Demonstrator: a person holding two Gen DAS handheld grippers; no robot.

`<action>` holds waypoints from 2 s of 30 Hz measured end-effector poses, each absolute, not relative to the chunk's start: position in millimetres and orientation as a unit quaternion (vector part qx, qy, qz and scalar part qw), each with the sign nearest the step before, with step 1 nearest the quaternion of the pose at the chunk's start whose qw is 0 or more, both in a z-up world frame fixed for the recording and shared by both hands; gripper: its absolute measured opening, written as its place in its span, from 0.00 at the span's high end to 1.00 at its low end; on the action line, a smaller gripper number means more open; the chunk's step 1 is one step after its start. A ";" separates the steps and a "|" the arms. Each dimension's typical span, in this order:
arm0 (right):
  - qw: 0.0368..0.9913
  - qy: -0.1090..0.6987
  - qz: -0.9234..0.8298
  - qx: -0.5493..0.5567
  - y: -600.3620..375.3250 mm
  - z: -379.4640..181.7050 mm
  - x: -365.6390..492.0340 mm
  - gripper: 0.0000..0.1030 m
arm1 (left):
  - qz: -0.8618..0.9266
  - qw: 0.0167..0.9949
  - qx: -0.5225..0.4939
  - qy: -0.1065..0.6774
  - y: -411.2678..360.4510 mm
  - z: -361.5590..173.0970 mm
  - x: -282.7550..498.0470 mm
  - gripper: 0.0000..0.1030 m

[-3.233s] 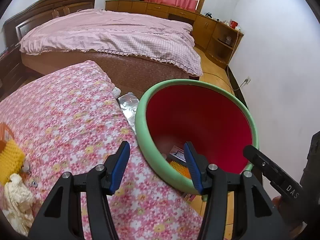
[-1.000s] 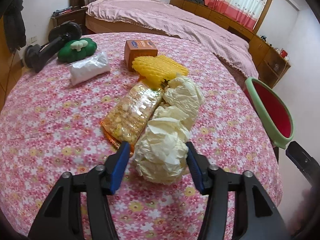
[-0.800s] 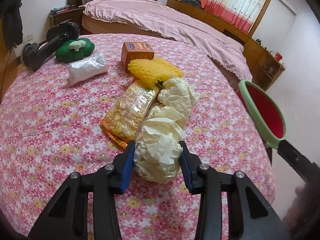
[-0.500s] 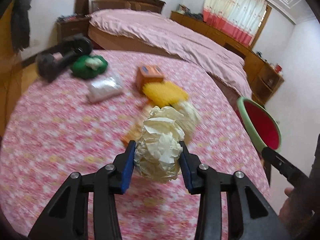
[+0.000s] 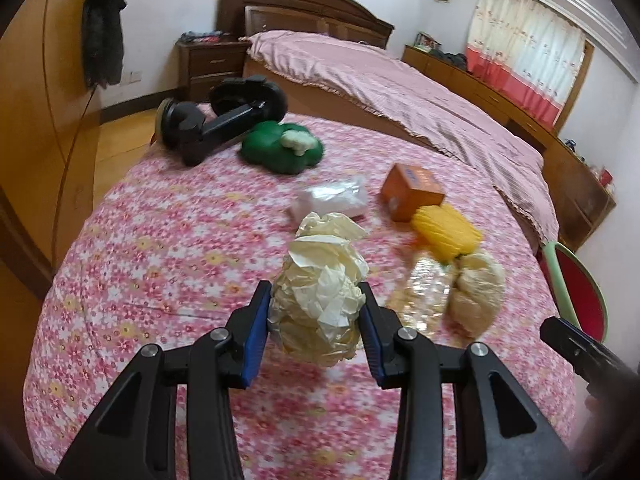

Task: Collect trash
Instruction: 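Grasp a crumpled cream plastic bag with the left tool while the right tool reaches another bag, then carry the cream bag in the left tool while the right tool carries its cream bag to the bucket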

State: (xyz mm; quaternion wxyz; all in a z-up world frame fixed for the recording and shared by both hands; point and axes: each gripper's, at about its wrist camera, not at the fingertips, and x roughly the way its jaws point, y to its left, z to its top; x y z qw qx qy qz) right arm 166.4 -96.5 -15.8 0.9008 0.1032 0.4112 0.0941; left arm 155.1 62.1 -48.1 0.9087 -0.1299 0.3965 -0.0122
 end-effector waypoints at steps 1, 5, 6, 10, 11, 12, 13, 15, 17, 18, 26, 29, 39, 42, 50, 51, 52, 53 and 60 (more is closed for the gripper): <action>0.899 0.415 0.100 0.100 -91.3 -18.3 170.4 0.31 | -0.011 0.908 -0.133 0.398 63.4 -50.2 156.4 0.59; 0.892 0.428 0.115 0.091 -72.8 -29.7 184.4 0.31 | -0.008 0.904 -0.142 0.402 69.6 -58.1 159.9 0.59; 0.891 0.429 0.118 0.091 -70.6 -32.0 186.4 0.31 | -0.008 0.904 -0.144 0.403 71.0 -60.0 160.3 0.59; 0.884 0.441 0.125 0.091 -59.2 -43.9 198.3 0.46 | -0.006 0.902 -0.148 0.406 75.4 -67.4 165.1 0.59; 0.883 0.444 0.125 0.091 -57.4 -46.7 200.6 0.48 | -0.007 0.901 -0.151 0.408 76.6 -69.2 165.8 0.59; 0.881 0.446 0.125 0.092 -56.1 -49.1 202.3 0.51 | -0.007 0.900 -0.153 0.409 77.6 -71.1 166.6 0.59; 0.879 0.450 0.127 0.093 -54.2 -52.1 204.8 0.56 | -0.008 0.899 -0.155 0.409 78.5 -72.1 166.8 0.59; 0.875 0.456 0.128 0.095 -51.4 -57.3 208.2 0.61 | -0.010 0.899 -0.157 0.408 79.6 -73.5 167.7 0.59; 0.873 0.461 0.127 0.099 -50.9 -61.3 210.3 0.64 | -0.014 0.898 -0.159 0.409 79.8 -75.1 169.1 0.59; 0.872 0.462 0.125 0.102 -51.1 -63.1 210.4 0.66 | -0.016 0.897 -0.161 0.411 79.8 -76.3 169.5 0.59; 0.876 0.453 0.119 0.115 -62.3 -61.0 201.3 0.85 | -0.019 0.899 -0.160 0.408 75.9 -75.3 165.0 0.59; 0.879 0.448 0.121 0.113 -64.2 -57.0 192.2 0.86 | -0.020 0.898 -0.162 0.408 75.0 -73.5 162.1 0.59; 0.882 0.436 0.123 0.128 -75.1 -43.3 164.4 0.86 | -0.035 0.903 -0.161 0.396 66.4 -57.6 144.5 0.59; 0.885 0.430 0.126 0.131 -77.9 -37.8 154.9 0.86 | -0.041 0.902 -0.165 0.398 64.6 -54.2 140.1 0.59; 0.894 0.409 0.129 0.132 -83.3 -23.0 130.1 0.87 | -0.053 0.906 -0.167 0.386 59.6 -41.3 122.8 0.59; 0.896 0.405 0.128 0.131 -84.6 -20.3 124.5 0.87 | -0.055 0.906 -0.166 0.385 58.0 -39.9 121.4 0.59; 0.897 0.403 0.127 0.131 -86.2 -18.9 123.9 0.87 | -0.056 0.907 -0.165 0.384 56.5 -38.6 119.8 0.59; 0.898 0.400 0.126 0.131 -88.1 -16.7 121.6 0.87 | -0.060 0.907 -0.165 0.383 54.3 -36.8 117.6 0.59; 0.910 0.375 0.107 0.140 -110.4 -2.2 103.2 0.87 | -0.082 0.909 -0.158 0.377 35.7 -24.2 105.8 0.60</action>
